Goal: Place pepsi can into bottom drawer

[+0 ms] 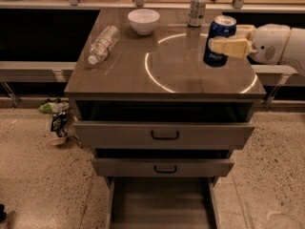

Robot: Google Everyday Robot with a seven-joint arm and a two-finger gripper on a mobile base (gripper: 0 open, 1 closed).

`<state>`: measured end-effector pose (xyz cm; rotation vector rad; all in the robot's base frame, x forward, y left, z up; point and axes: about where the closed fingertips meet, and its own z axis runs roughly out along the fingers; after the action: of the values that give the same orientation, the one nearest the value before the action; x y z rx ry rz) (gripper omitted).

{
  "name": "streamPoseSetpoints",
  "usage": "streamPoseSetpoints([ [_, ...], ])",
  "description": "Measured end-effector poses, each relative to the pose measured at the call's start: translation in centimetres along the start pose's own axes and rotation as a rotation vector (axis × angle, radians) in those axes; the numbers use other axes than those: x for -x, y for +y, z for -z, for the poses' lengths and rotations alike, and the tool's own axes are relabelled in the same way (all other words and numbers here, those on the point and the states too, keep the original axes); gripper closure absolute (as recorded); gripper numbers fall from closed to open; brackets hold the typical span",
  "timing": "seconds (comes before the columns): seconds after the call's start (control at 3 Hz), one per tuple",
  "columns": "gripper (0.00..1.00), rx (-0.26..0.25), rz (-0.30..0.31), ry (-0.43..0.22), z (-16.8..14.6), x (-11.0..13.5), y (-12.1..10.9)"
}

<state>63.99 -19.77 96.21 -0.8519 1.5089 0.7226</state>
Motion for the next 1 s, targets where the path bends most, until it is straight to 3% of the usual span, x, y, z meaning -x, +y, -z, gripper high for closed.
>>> streamPoseSetpoints([
  [0.33, 1.00, 0.063, -0.028, -0.017, 0.7, -0.7, 5.6],
  [0.67, 1.00, 0.160, -0.058, -0.064, 0.8, -1.9, 10.5],
  [1.0, 1.00, 0.168, -0.059, -0.062, 0.5, -1.9, 10.9],
])
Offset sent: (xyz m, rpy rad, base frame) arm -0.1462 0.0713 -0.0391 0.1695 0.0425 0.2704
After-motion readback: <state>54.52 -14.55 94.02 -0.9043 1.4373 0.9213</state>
